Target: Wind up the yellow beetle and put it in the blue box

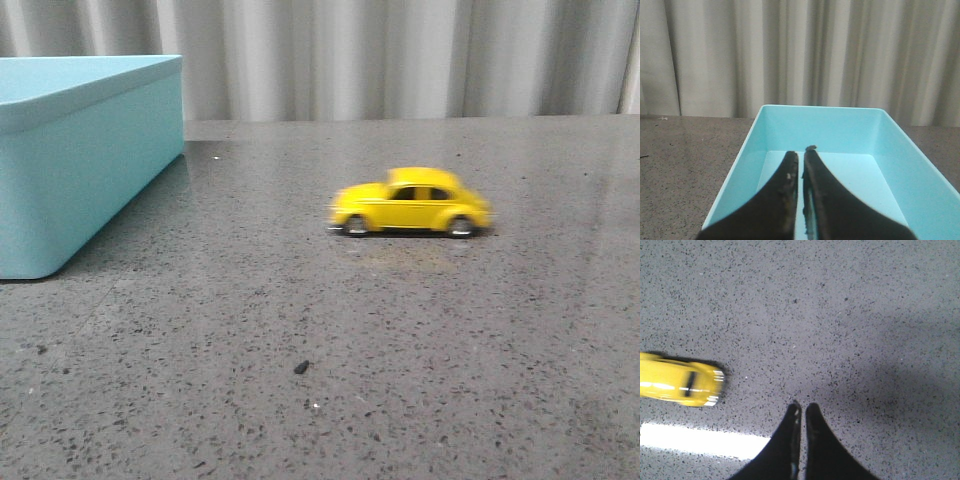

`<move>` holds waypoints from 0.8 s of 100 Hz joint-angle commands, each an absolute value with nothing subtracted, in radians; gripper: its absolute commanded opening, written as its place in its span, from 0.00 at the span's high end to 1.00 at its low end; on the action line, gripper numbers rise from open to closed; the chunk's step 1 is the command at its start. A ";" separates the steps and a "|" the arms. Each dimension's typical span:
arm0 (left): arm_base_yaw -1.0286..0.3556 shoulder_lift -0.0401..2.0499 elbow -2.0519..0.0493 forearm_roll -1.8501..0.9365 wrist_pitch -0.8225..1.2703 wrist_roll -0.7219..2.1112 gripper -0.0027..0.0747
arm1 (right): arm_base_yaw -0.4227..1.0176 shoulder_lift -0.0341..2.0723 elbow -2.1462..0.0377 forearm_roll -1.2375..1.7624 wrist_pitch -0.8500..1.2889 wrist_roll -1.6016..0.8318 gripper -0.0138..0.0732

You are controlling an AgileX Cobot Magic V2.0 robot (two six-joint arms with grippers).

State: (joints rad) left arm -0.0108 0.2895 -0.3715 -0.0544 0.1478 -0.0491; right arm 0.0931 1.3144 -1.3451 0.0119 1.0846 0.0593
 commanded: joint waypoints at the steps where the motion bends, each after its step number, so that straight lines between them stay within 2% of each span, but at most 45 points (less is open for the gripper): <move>1: -0.017 0.305 -0.413 -0.056 0.098 -0.041 0.99 | 0.093 1.285 -1.378 0.012 1.027 0.047 0.91; 27: -0.017 0.316 -0.455 -0.061 0.137 -0.041 0.99 | 0.093 1.272 -1.378 0.012 0.988 0.047 0.91; 49: -0.022 0.442 -0.574 -0.061 0.232 -0.030 0.99 | 0.093 1.197 -1.378 0.012 0.881 0.047 0.91; 80: -0.213 0.742 -0.808 -0.063 0.273 0.164 0.99 | 0.093 1.097 -1.336 0.012 0.855 0.047 0.91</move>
